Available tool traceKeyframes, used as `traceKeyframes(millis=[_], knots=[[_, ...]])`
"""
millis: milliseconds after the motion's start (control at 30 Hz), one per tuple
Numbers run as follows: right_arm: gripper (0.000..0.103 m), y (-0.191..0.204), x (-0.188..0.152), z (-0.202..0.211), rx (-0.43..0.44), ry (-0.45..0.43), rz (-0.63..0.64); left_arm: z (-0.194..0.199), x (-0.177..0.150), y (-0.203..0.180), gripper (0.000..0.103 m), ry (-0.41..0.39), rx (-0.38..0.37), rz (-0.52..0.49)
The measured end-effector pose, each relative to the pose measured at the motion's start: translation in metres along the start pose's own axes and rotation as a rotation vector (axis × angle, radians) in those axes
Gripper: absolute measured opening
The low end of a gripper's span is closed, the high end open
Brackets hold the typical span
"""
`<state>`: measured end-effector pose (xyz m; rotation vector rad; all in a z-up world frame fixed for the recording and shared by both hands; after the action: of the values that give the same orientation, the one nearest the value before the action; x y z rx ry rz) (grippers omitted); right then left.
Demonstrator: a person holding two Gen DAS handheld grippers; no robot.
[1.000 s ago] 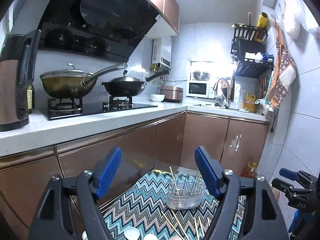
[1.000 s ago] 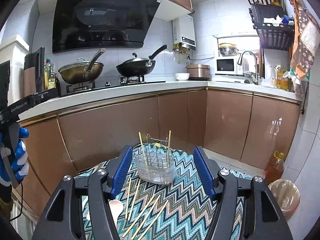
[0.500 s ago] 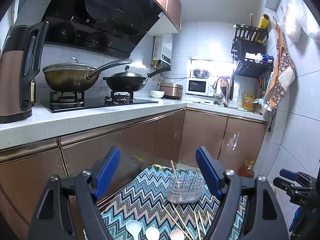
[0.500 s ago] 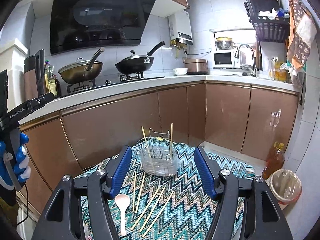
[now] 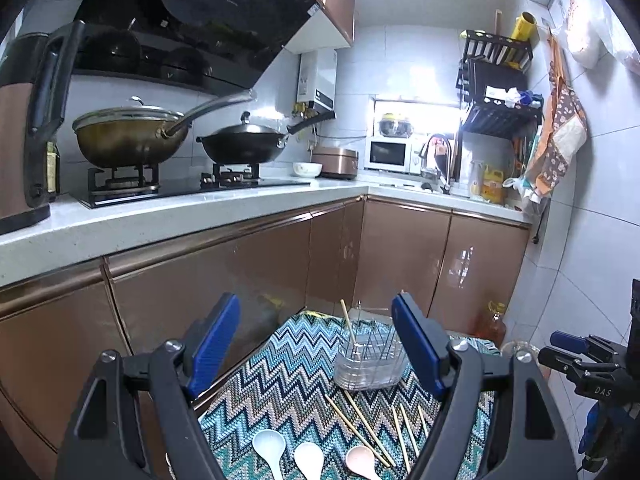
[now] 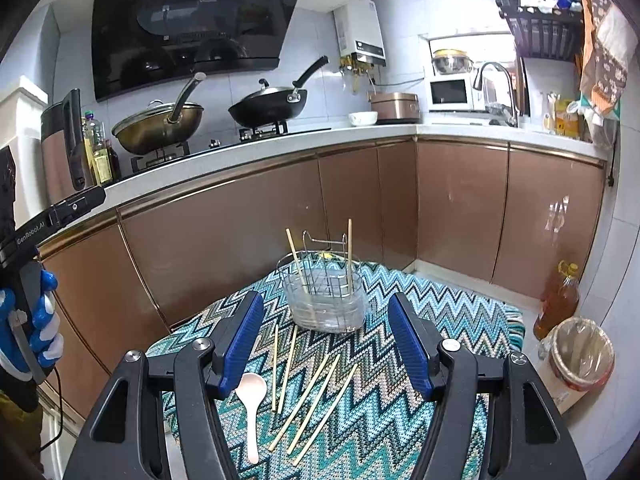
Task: Organize utensils
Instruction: 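Move both tools back down toward the loose chopsticks on the cloth, then grasp a wooden chopstick with the left tool while the right tool grasps another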
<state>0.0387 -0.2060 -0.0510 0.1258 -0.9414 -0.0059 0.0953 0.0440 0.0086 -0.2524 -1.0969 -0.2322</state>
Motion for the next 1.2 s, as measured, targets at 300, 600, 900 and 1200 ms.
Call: traceKeyframes(millis=[300, 600, 900, 1200], knots=[[0.064, -0.014, -0.008, -0.034, 0.016, 0.077, -0.037, -0.040, -0.014, 0.001, 0.077, 0.086, -0.001, 0.003], [0.064, -0.025, -0.021, -0.076, 0.043, 0.173, -0.090, -0.094, -0.039, 0.014, 0.077, 0.245, -0.014, 0.014], [0.063, -0.035, -0.035, -0.123, 0.092, 0.322, -0.153, -0.154, -0.073, 0.022, 0.077, 0.476, -0.098, 0.078], [0.048, -0.044, -0.053, -0.164, 0.158, 0.458, -0.221, -0.204, -0.107, 0.020, 0.077, 0.674, -0.149, 0.145]])
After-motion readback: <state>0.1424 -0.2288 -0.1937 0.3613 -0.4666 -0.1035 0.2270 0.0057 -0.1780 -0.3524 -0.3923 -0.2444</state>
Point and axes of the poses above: each gripper's, at about its wrist camera, not at the fingertips, and z roughly against the way its jaws point, y to its left, x to its top, the point moved 3 cm from there along -z, roughly the way its jaws point, and after that the axes turned 11 degrees about y, right-handed, at the moved point
